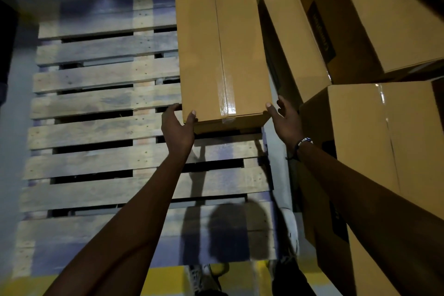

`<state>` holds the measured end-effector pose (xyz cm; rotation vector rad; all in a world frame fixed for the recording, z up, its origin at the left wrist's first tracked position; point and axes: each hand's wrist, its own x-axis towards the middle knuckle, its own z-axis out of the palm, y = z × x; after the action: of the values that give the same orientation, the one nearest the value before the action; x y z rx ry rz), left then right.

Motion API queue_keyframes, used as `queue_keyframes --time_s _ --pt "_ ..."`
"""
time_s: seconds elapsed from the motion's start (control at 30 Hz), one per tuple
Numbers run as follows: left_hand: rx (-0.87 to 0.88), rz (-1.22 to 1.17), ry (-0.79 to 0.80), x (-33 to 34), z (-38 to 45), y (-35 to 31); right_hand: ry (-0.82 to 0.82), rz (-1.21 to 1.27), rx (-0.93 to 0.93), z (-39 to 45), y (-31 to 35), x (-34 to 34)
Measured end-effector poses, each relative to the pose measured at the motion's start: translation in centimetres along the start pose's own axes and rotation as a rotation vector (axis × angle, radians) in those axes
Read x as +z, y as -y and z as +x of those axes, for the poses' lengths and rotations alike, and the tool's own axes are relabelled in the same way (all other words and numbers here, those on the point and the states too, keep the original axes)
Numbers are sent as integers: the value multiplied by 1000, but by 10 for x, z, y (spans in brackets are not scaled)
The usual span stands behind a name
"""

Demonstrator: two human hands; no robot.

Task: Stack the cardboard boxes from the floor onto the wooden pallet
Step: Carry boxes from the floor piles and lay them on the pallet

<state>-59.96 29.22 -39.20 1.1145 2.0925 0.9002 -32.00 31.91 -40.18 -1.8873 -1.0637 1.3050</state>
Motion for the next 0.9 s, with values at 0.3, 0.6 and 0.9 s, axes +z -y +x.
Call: queue_keyframes --time_s 0.3,0.6,0.9 --pt "212 -25 187 -50 -72 -82 -36 155 21 -109 52 -57" --pt "171 -133 381 -71 -188 -170 -254 101 72 -259 69 -168" --pt "98 -114 557 -16 -305 -184 -352 37 158 -304 3 -302"
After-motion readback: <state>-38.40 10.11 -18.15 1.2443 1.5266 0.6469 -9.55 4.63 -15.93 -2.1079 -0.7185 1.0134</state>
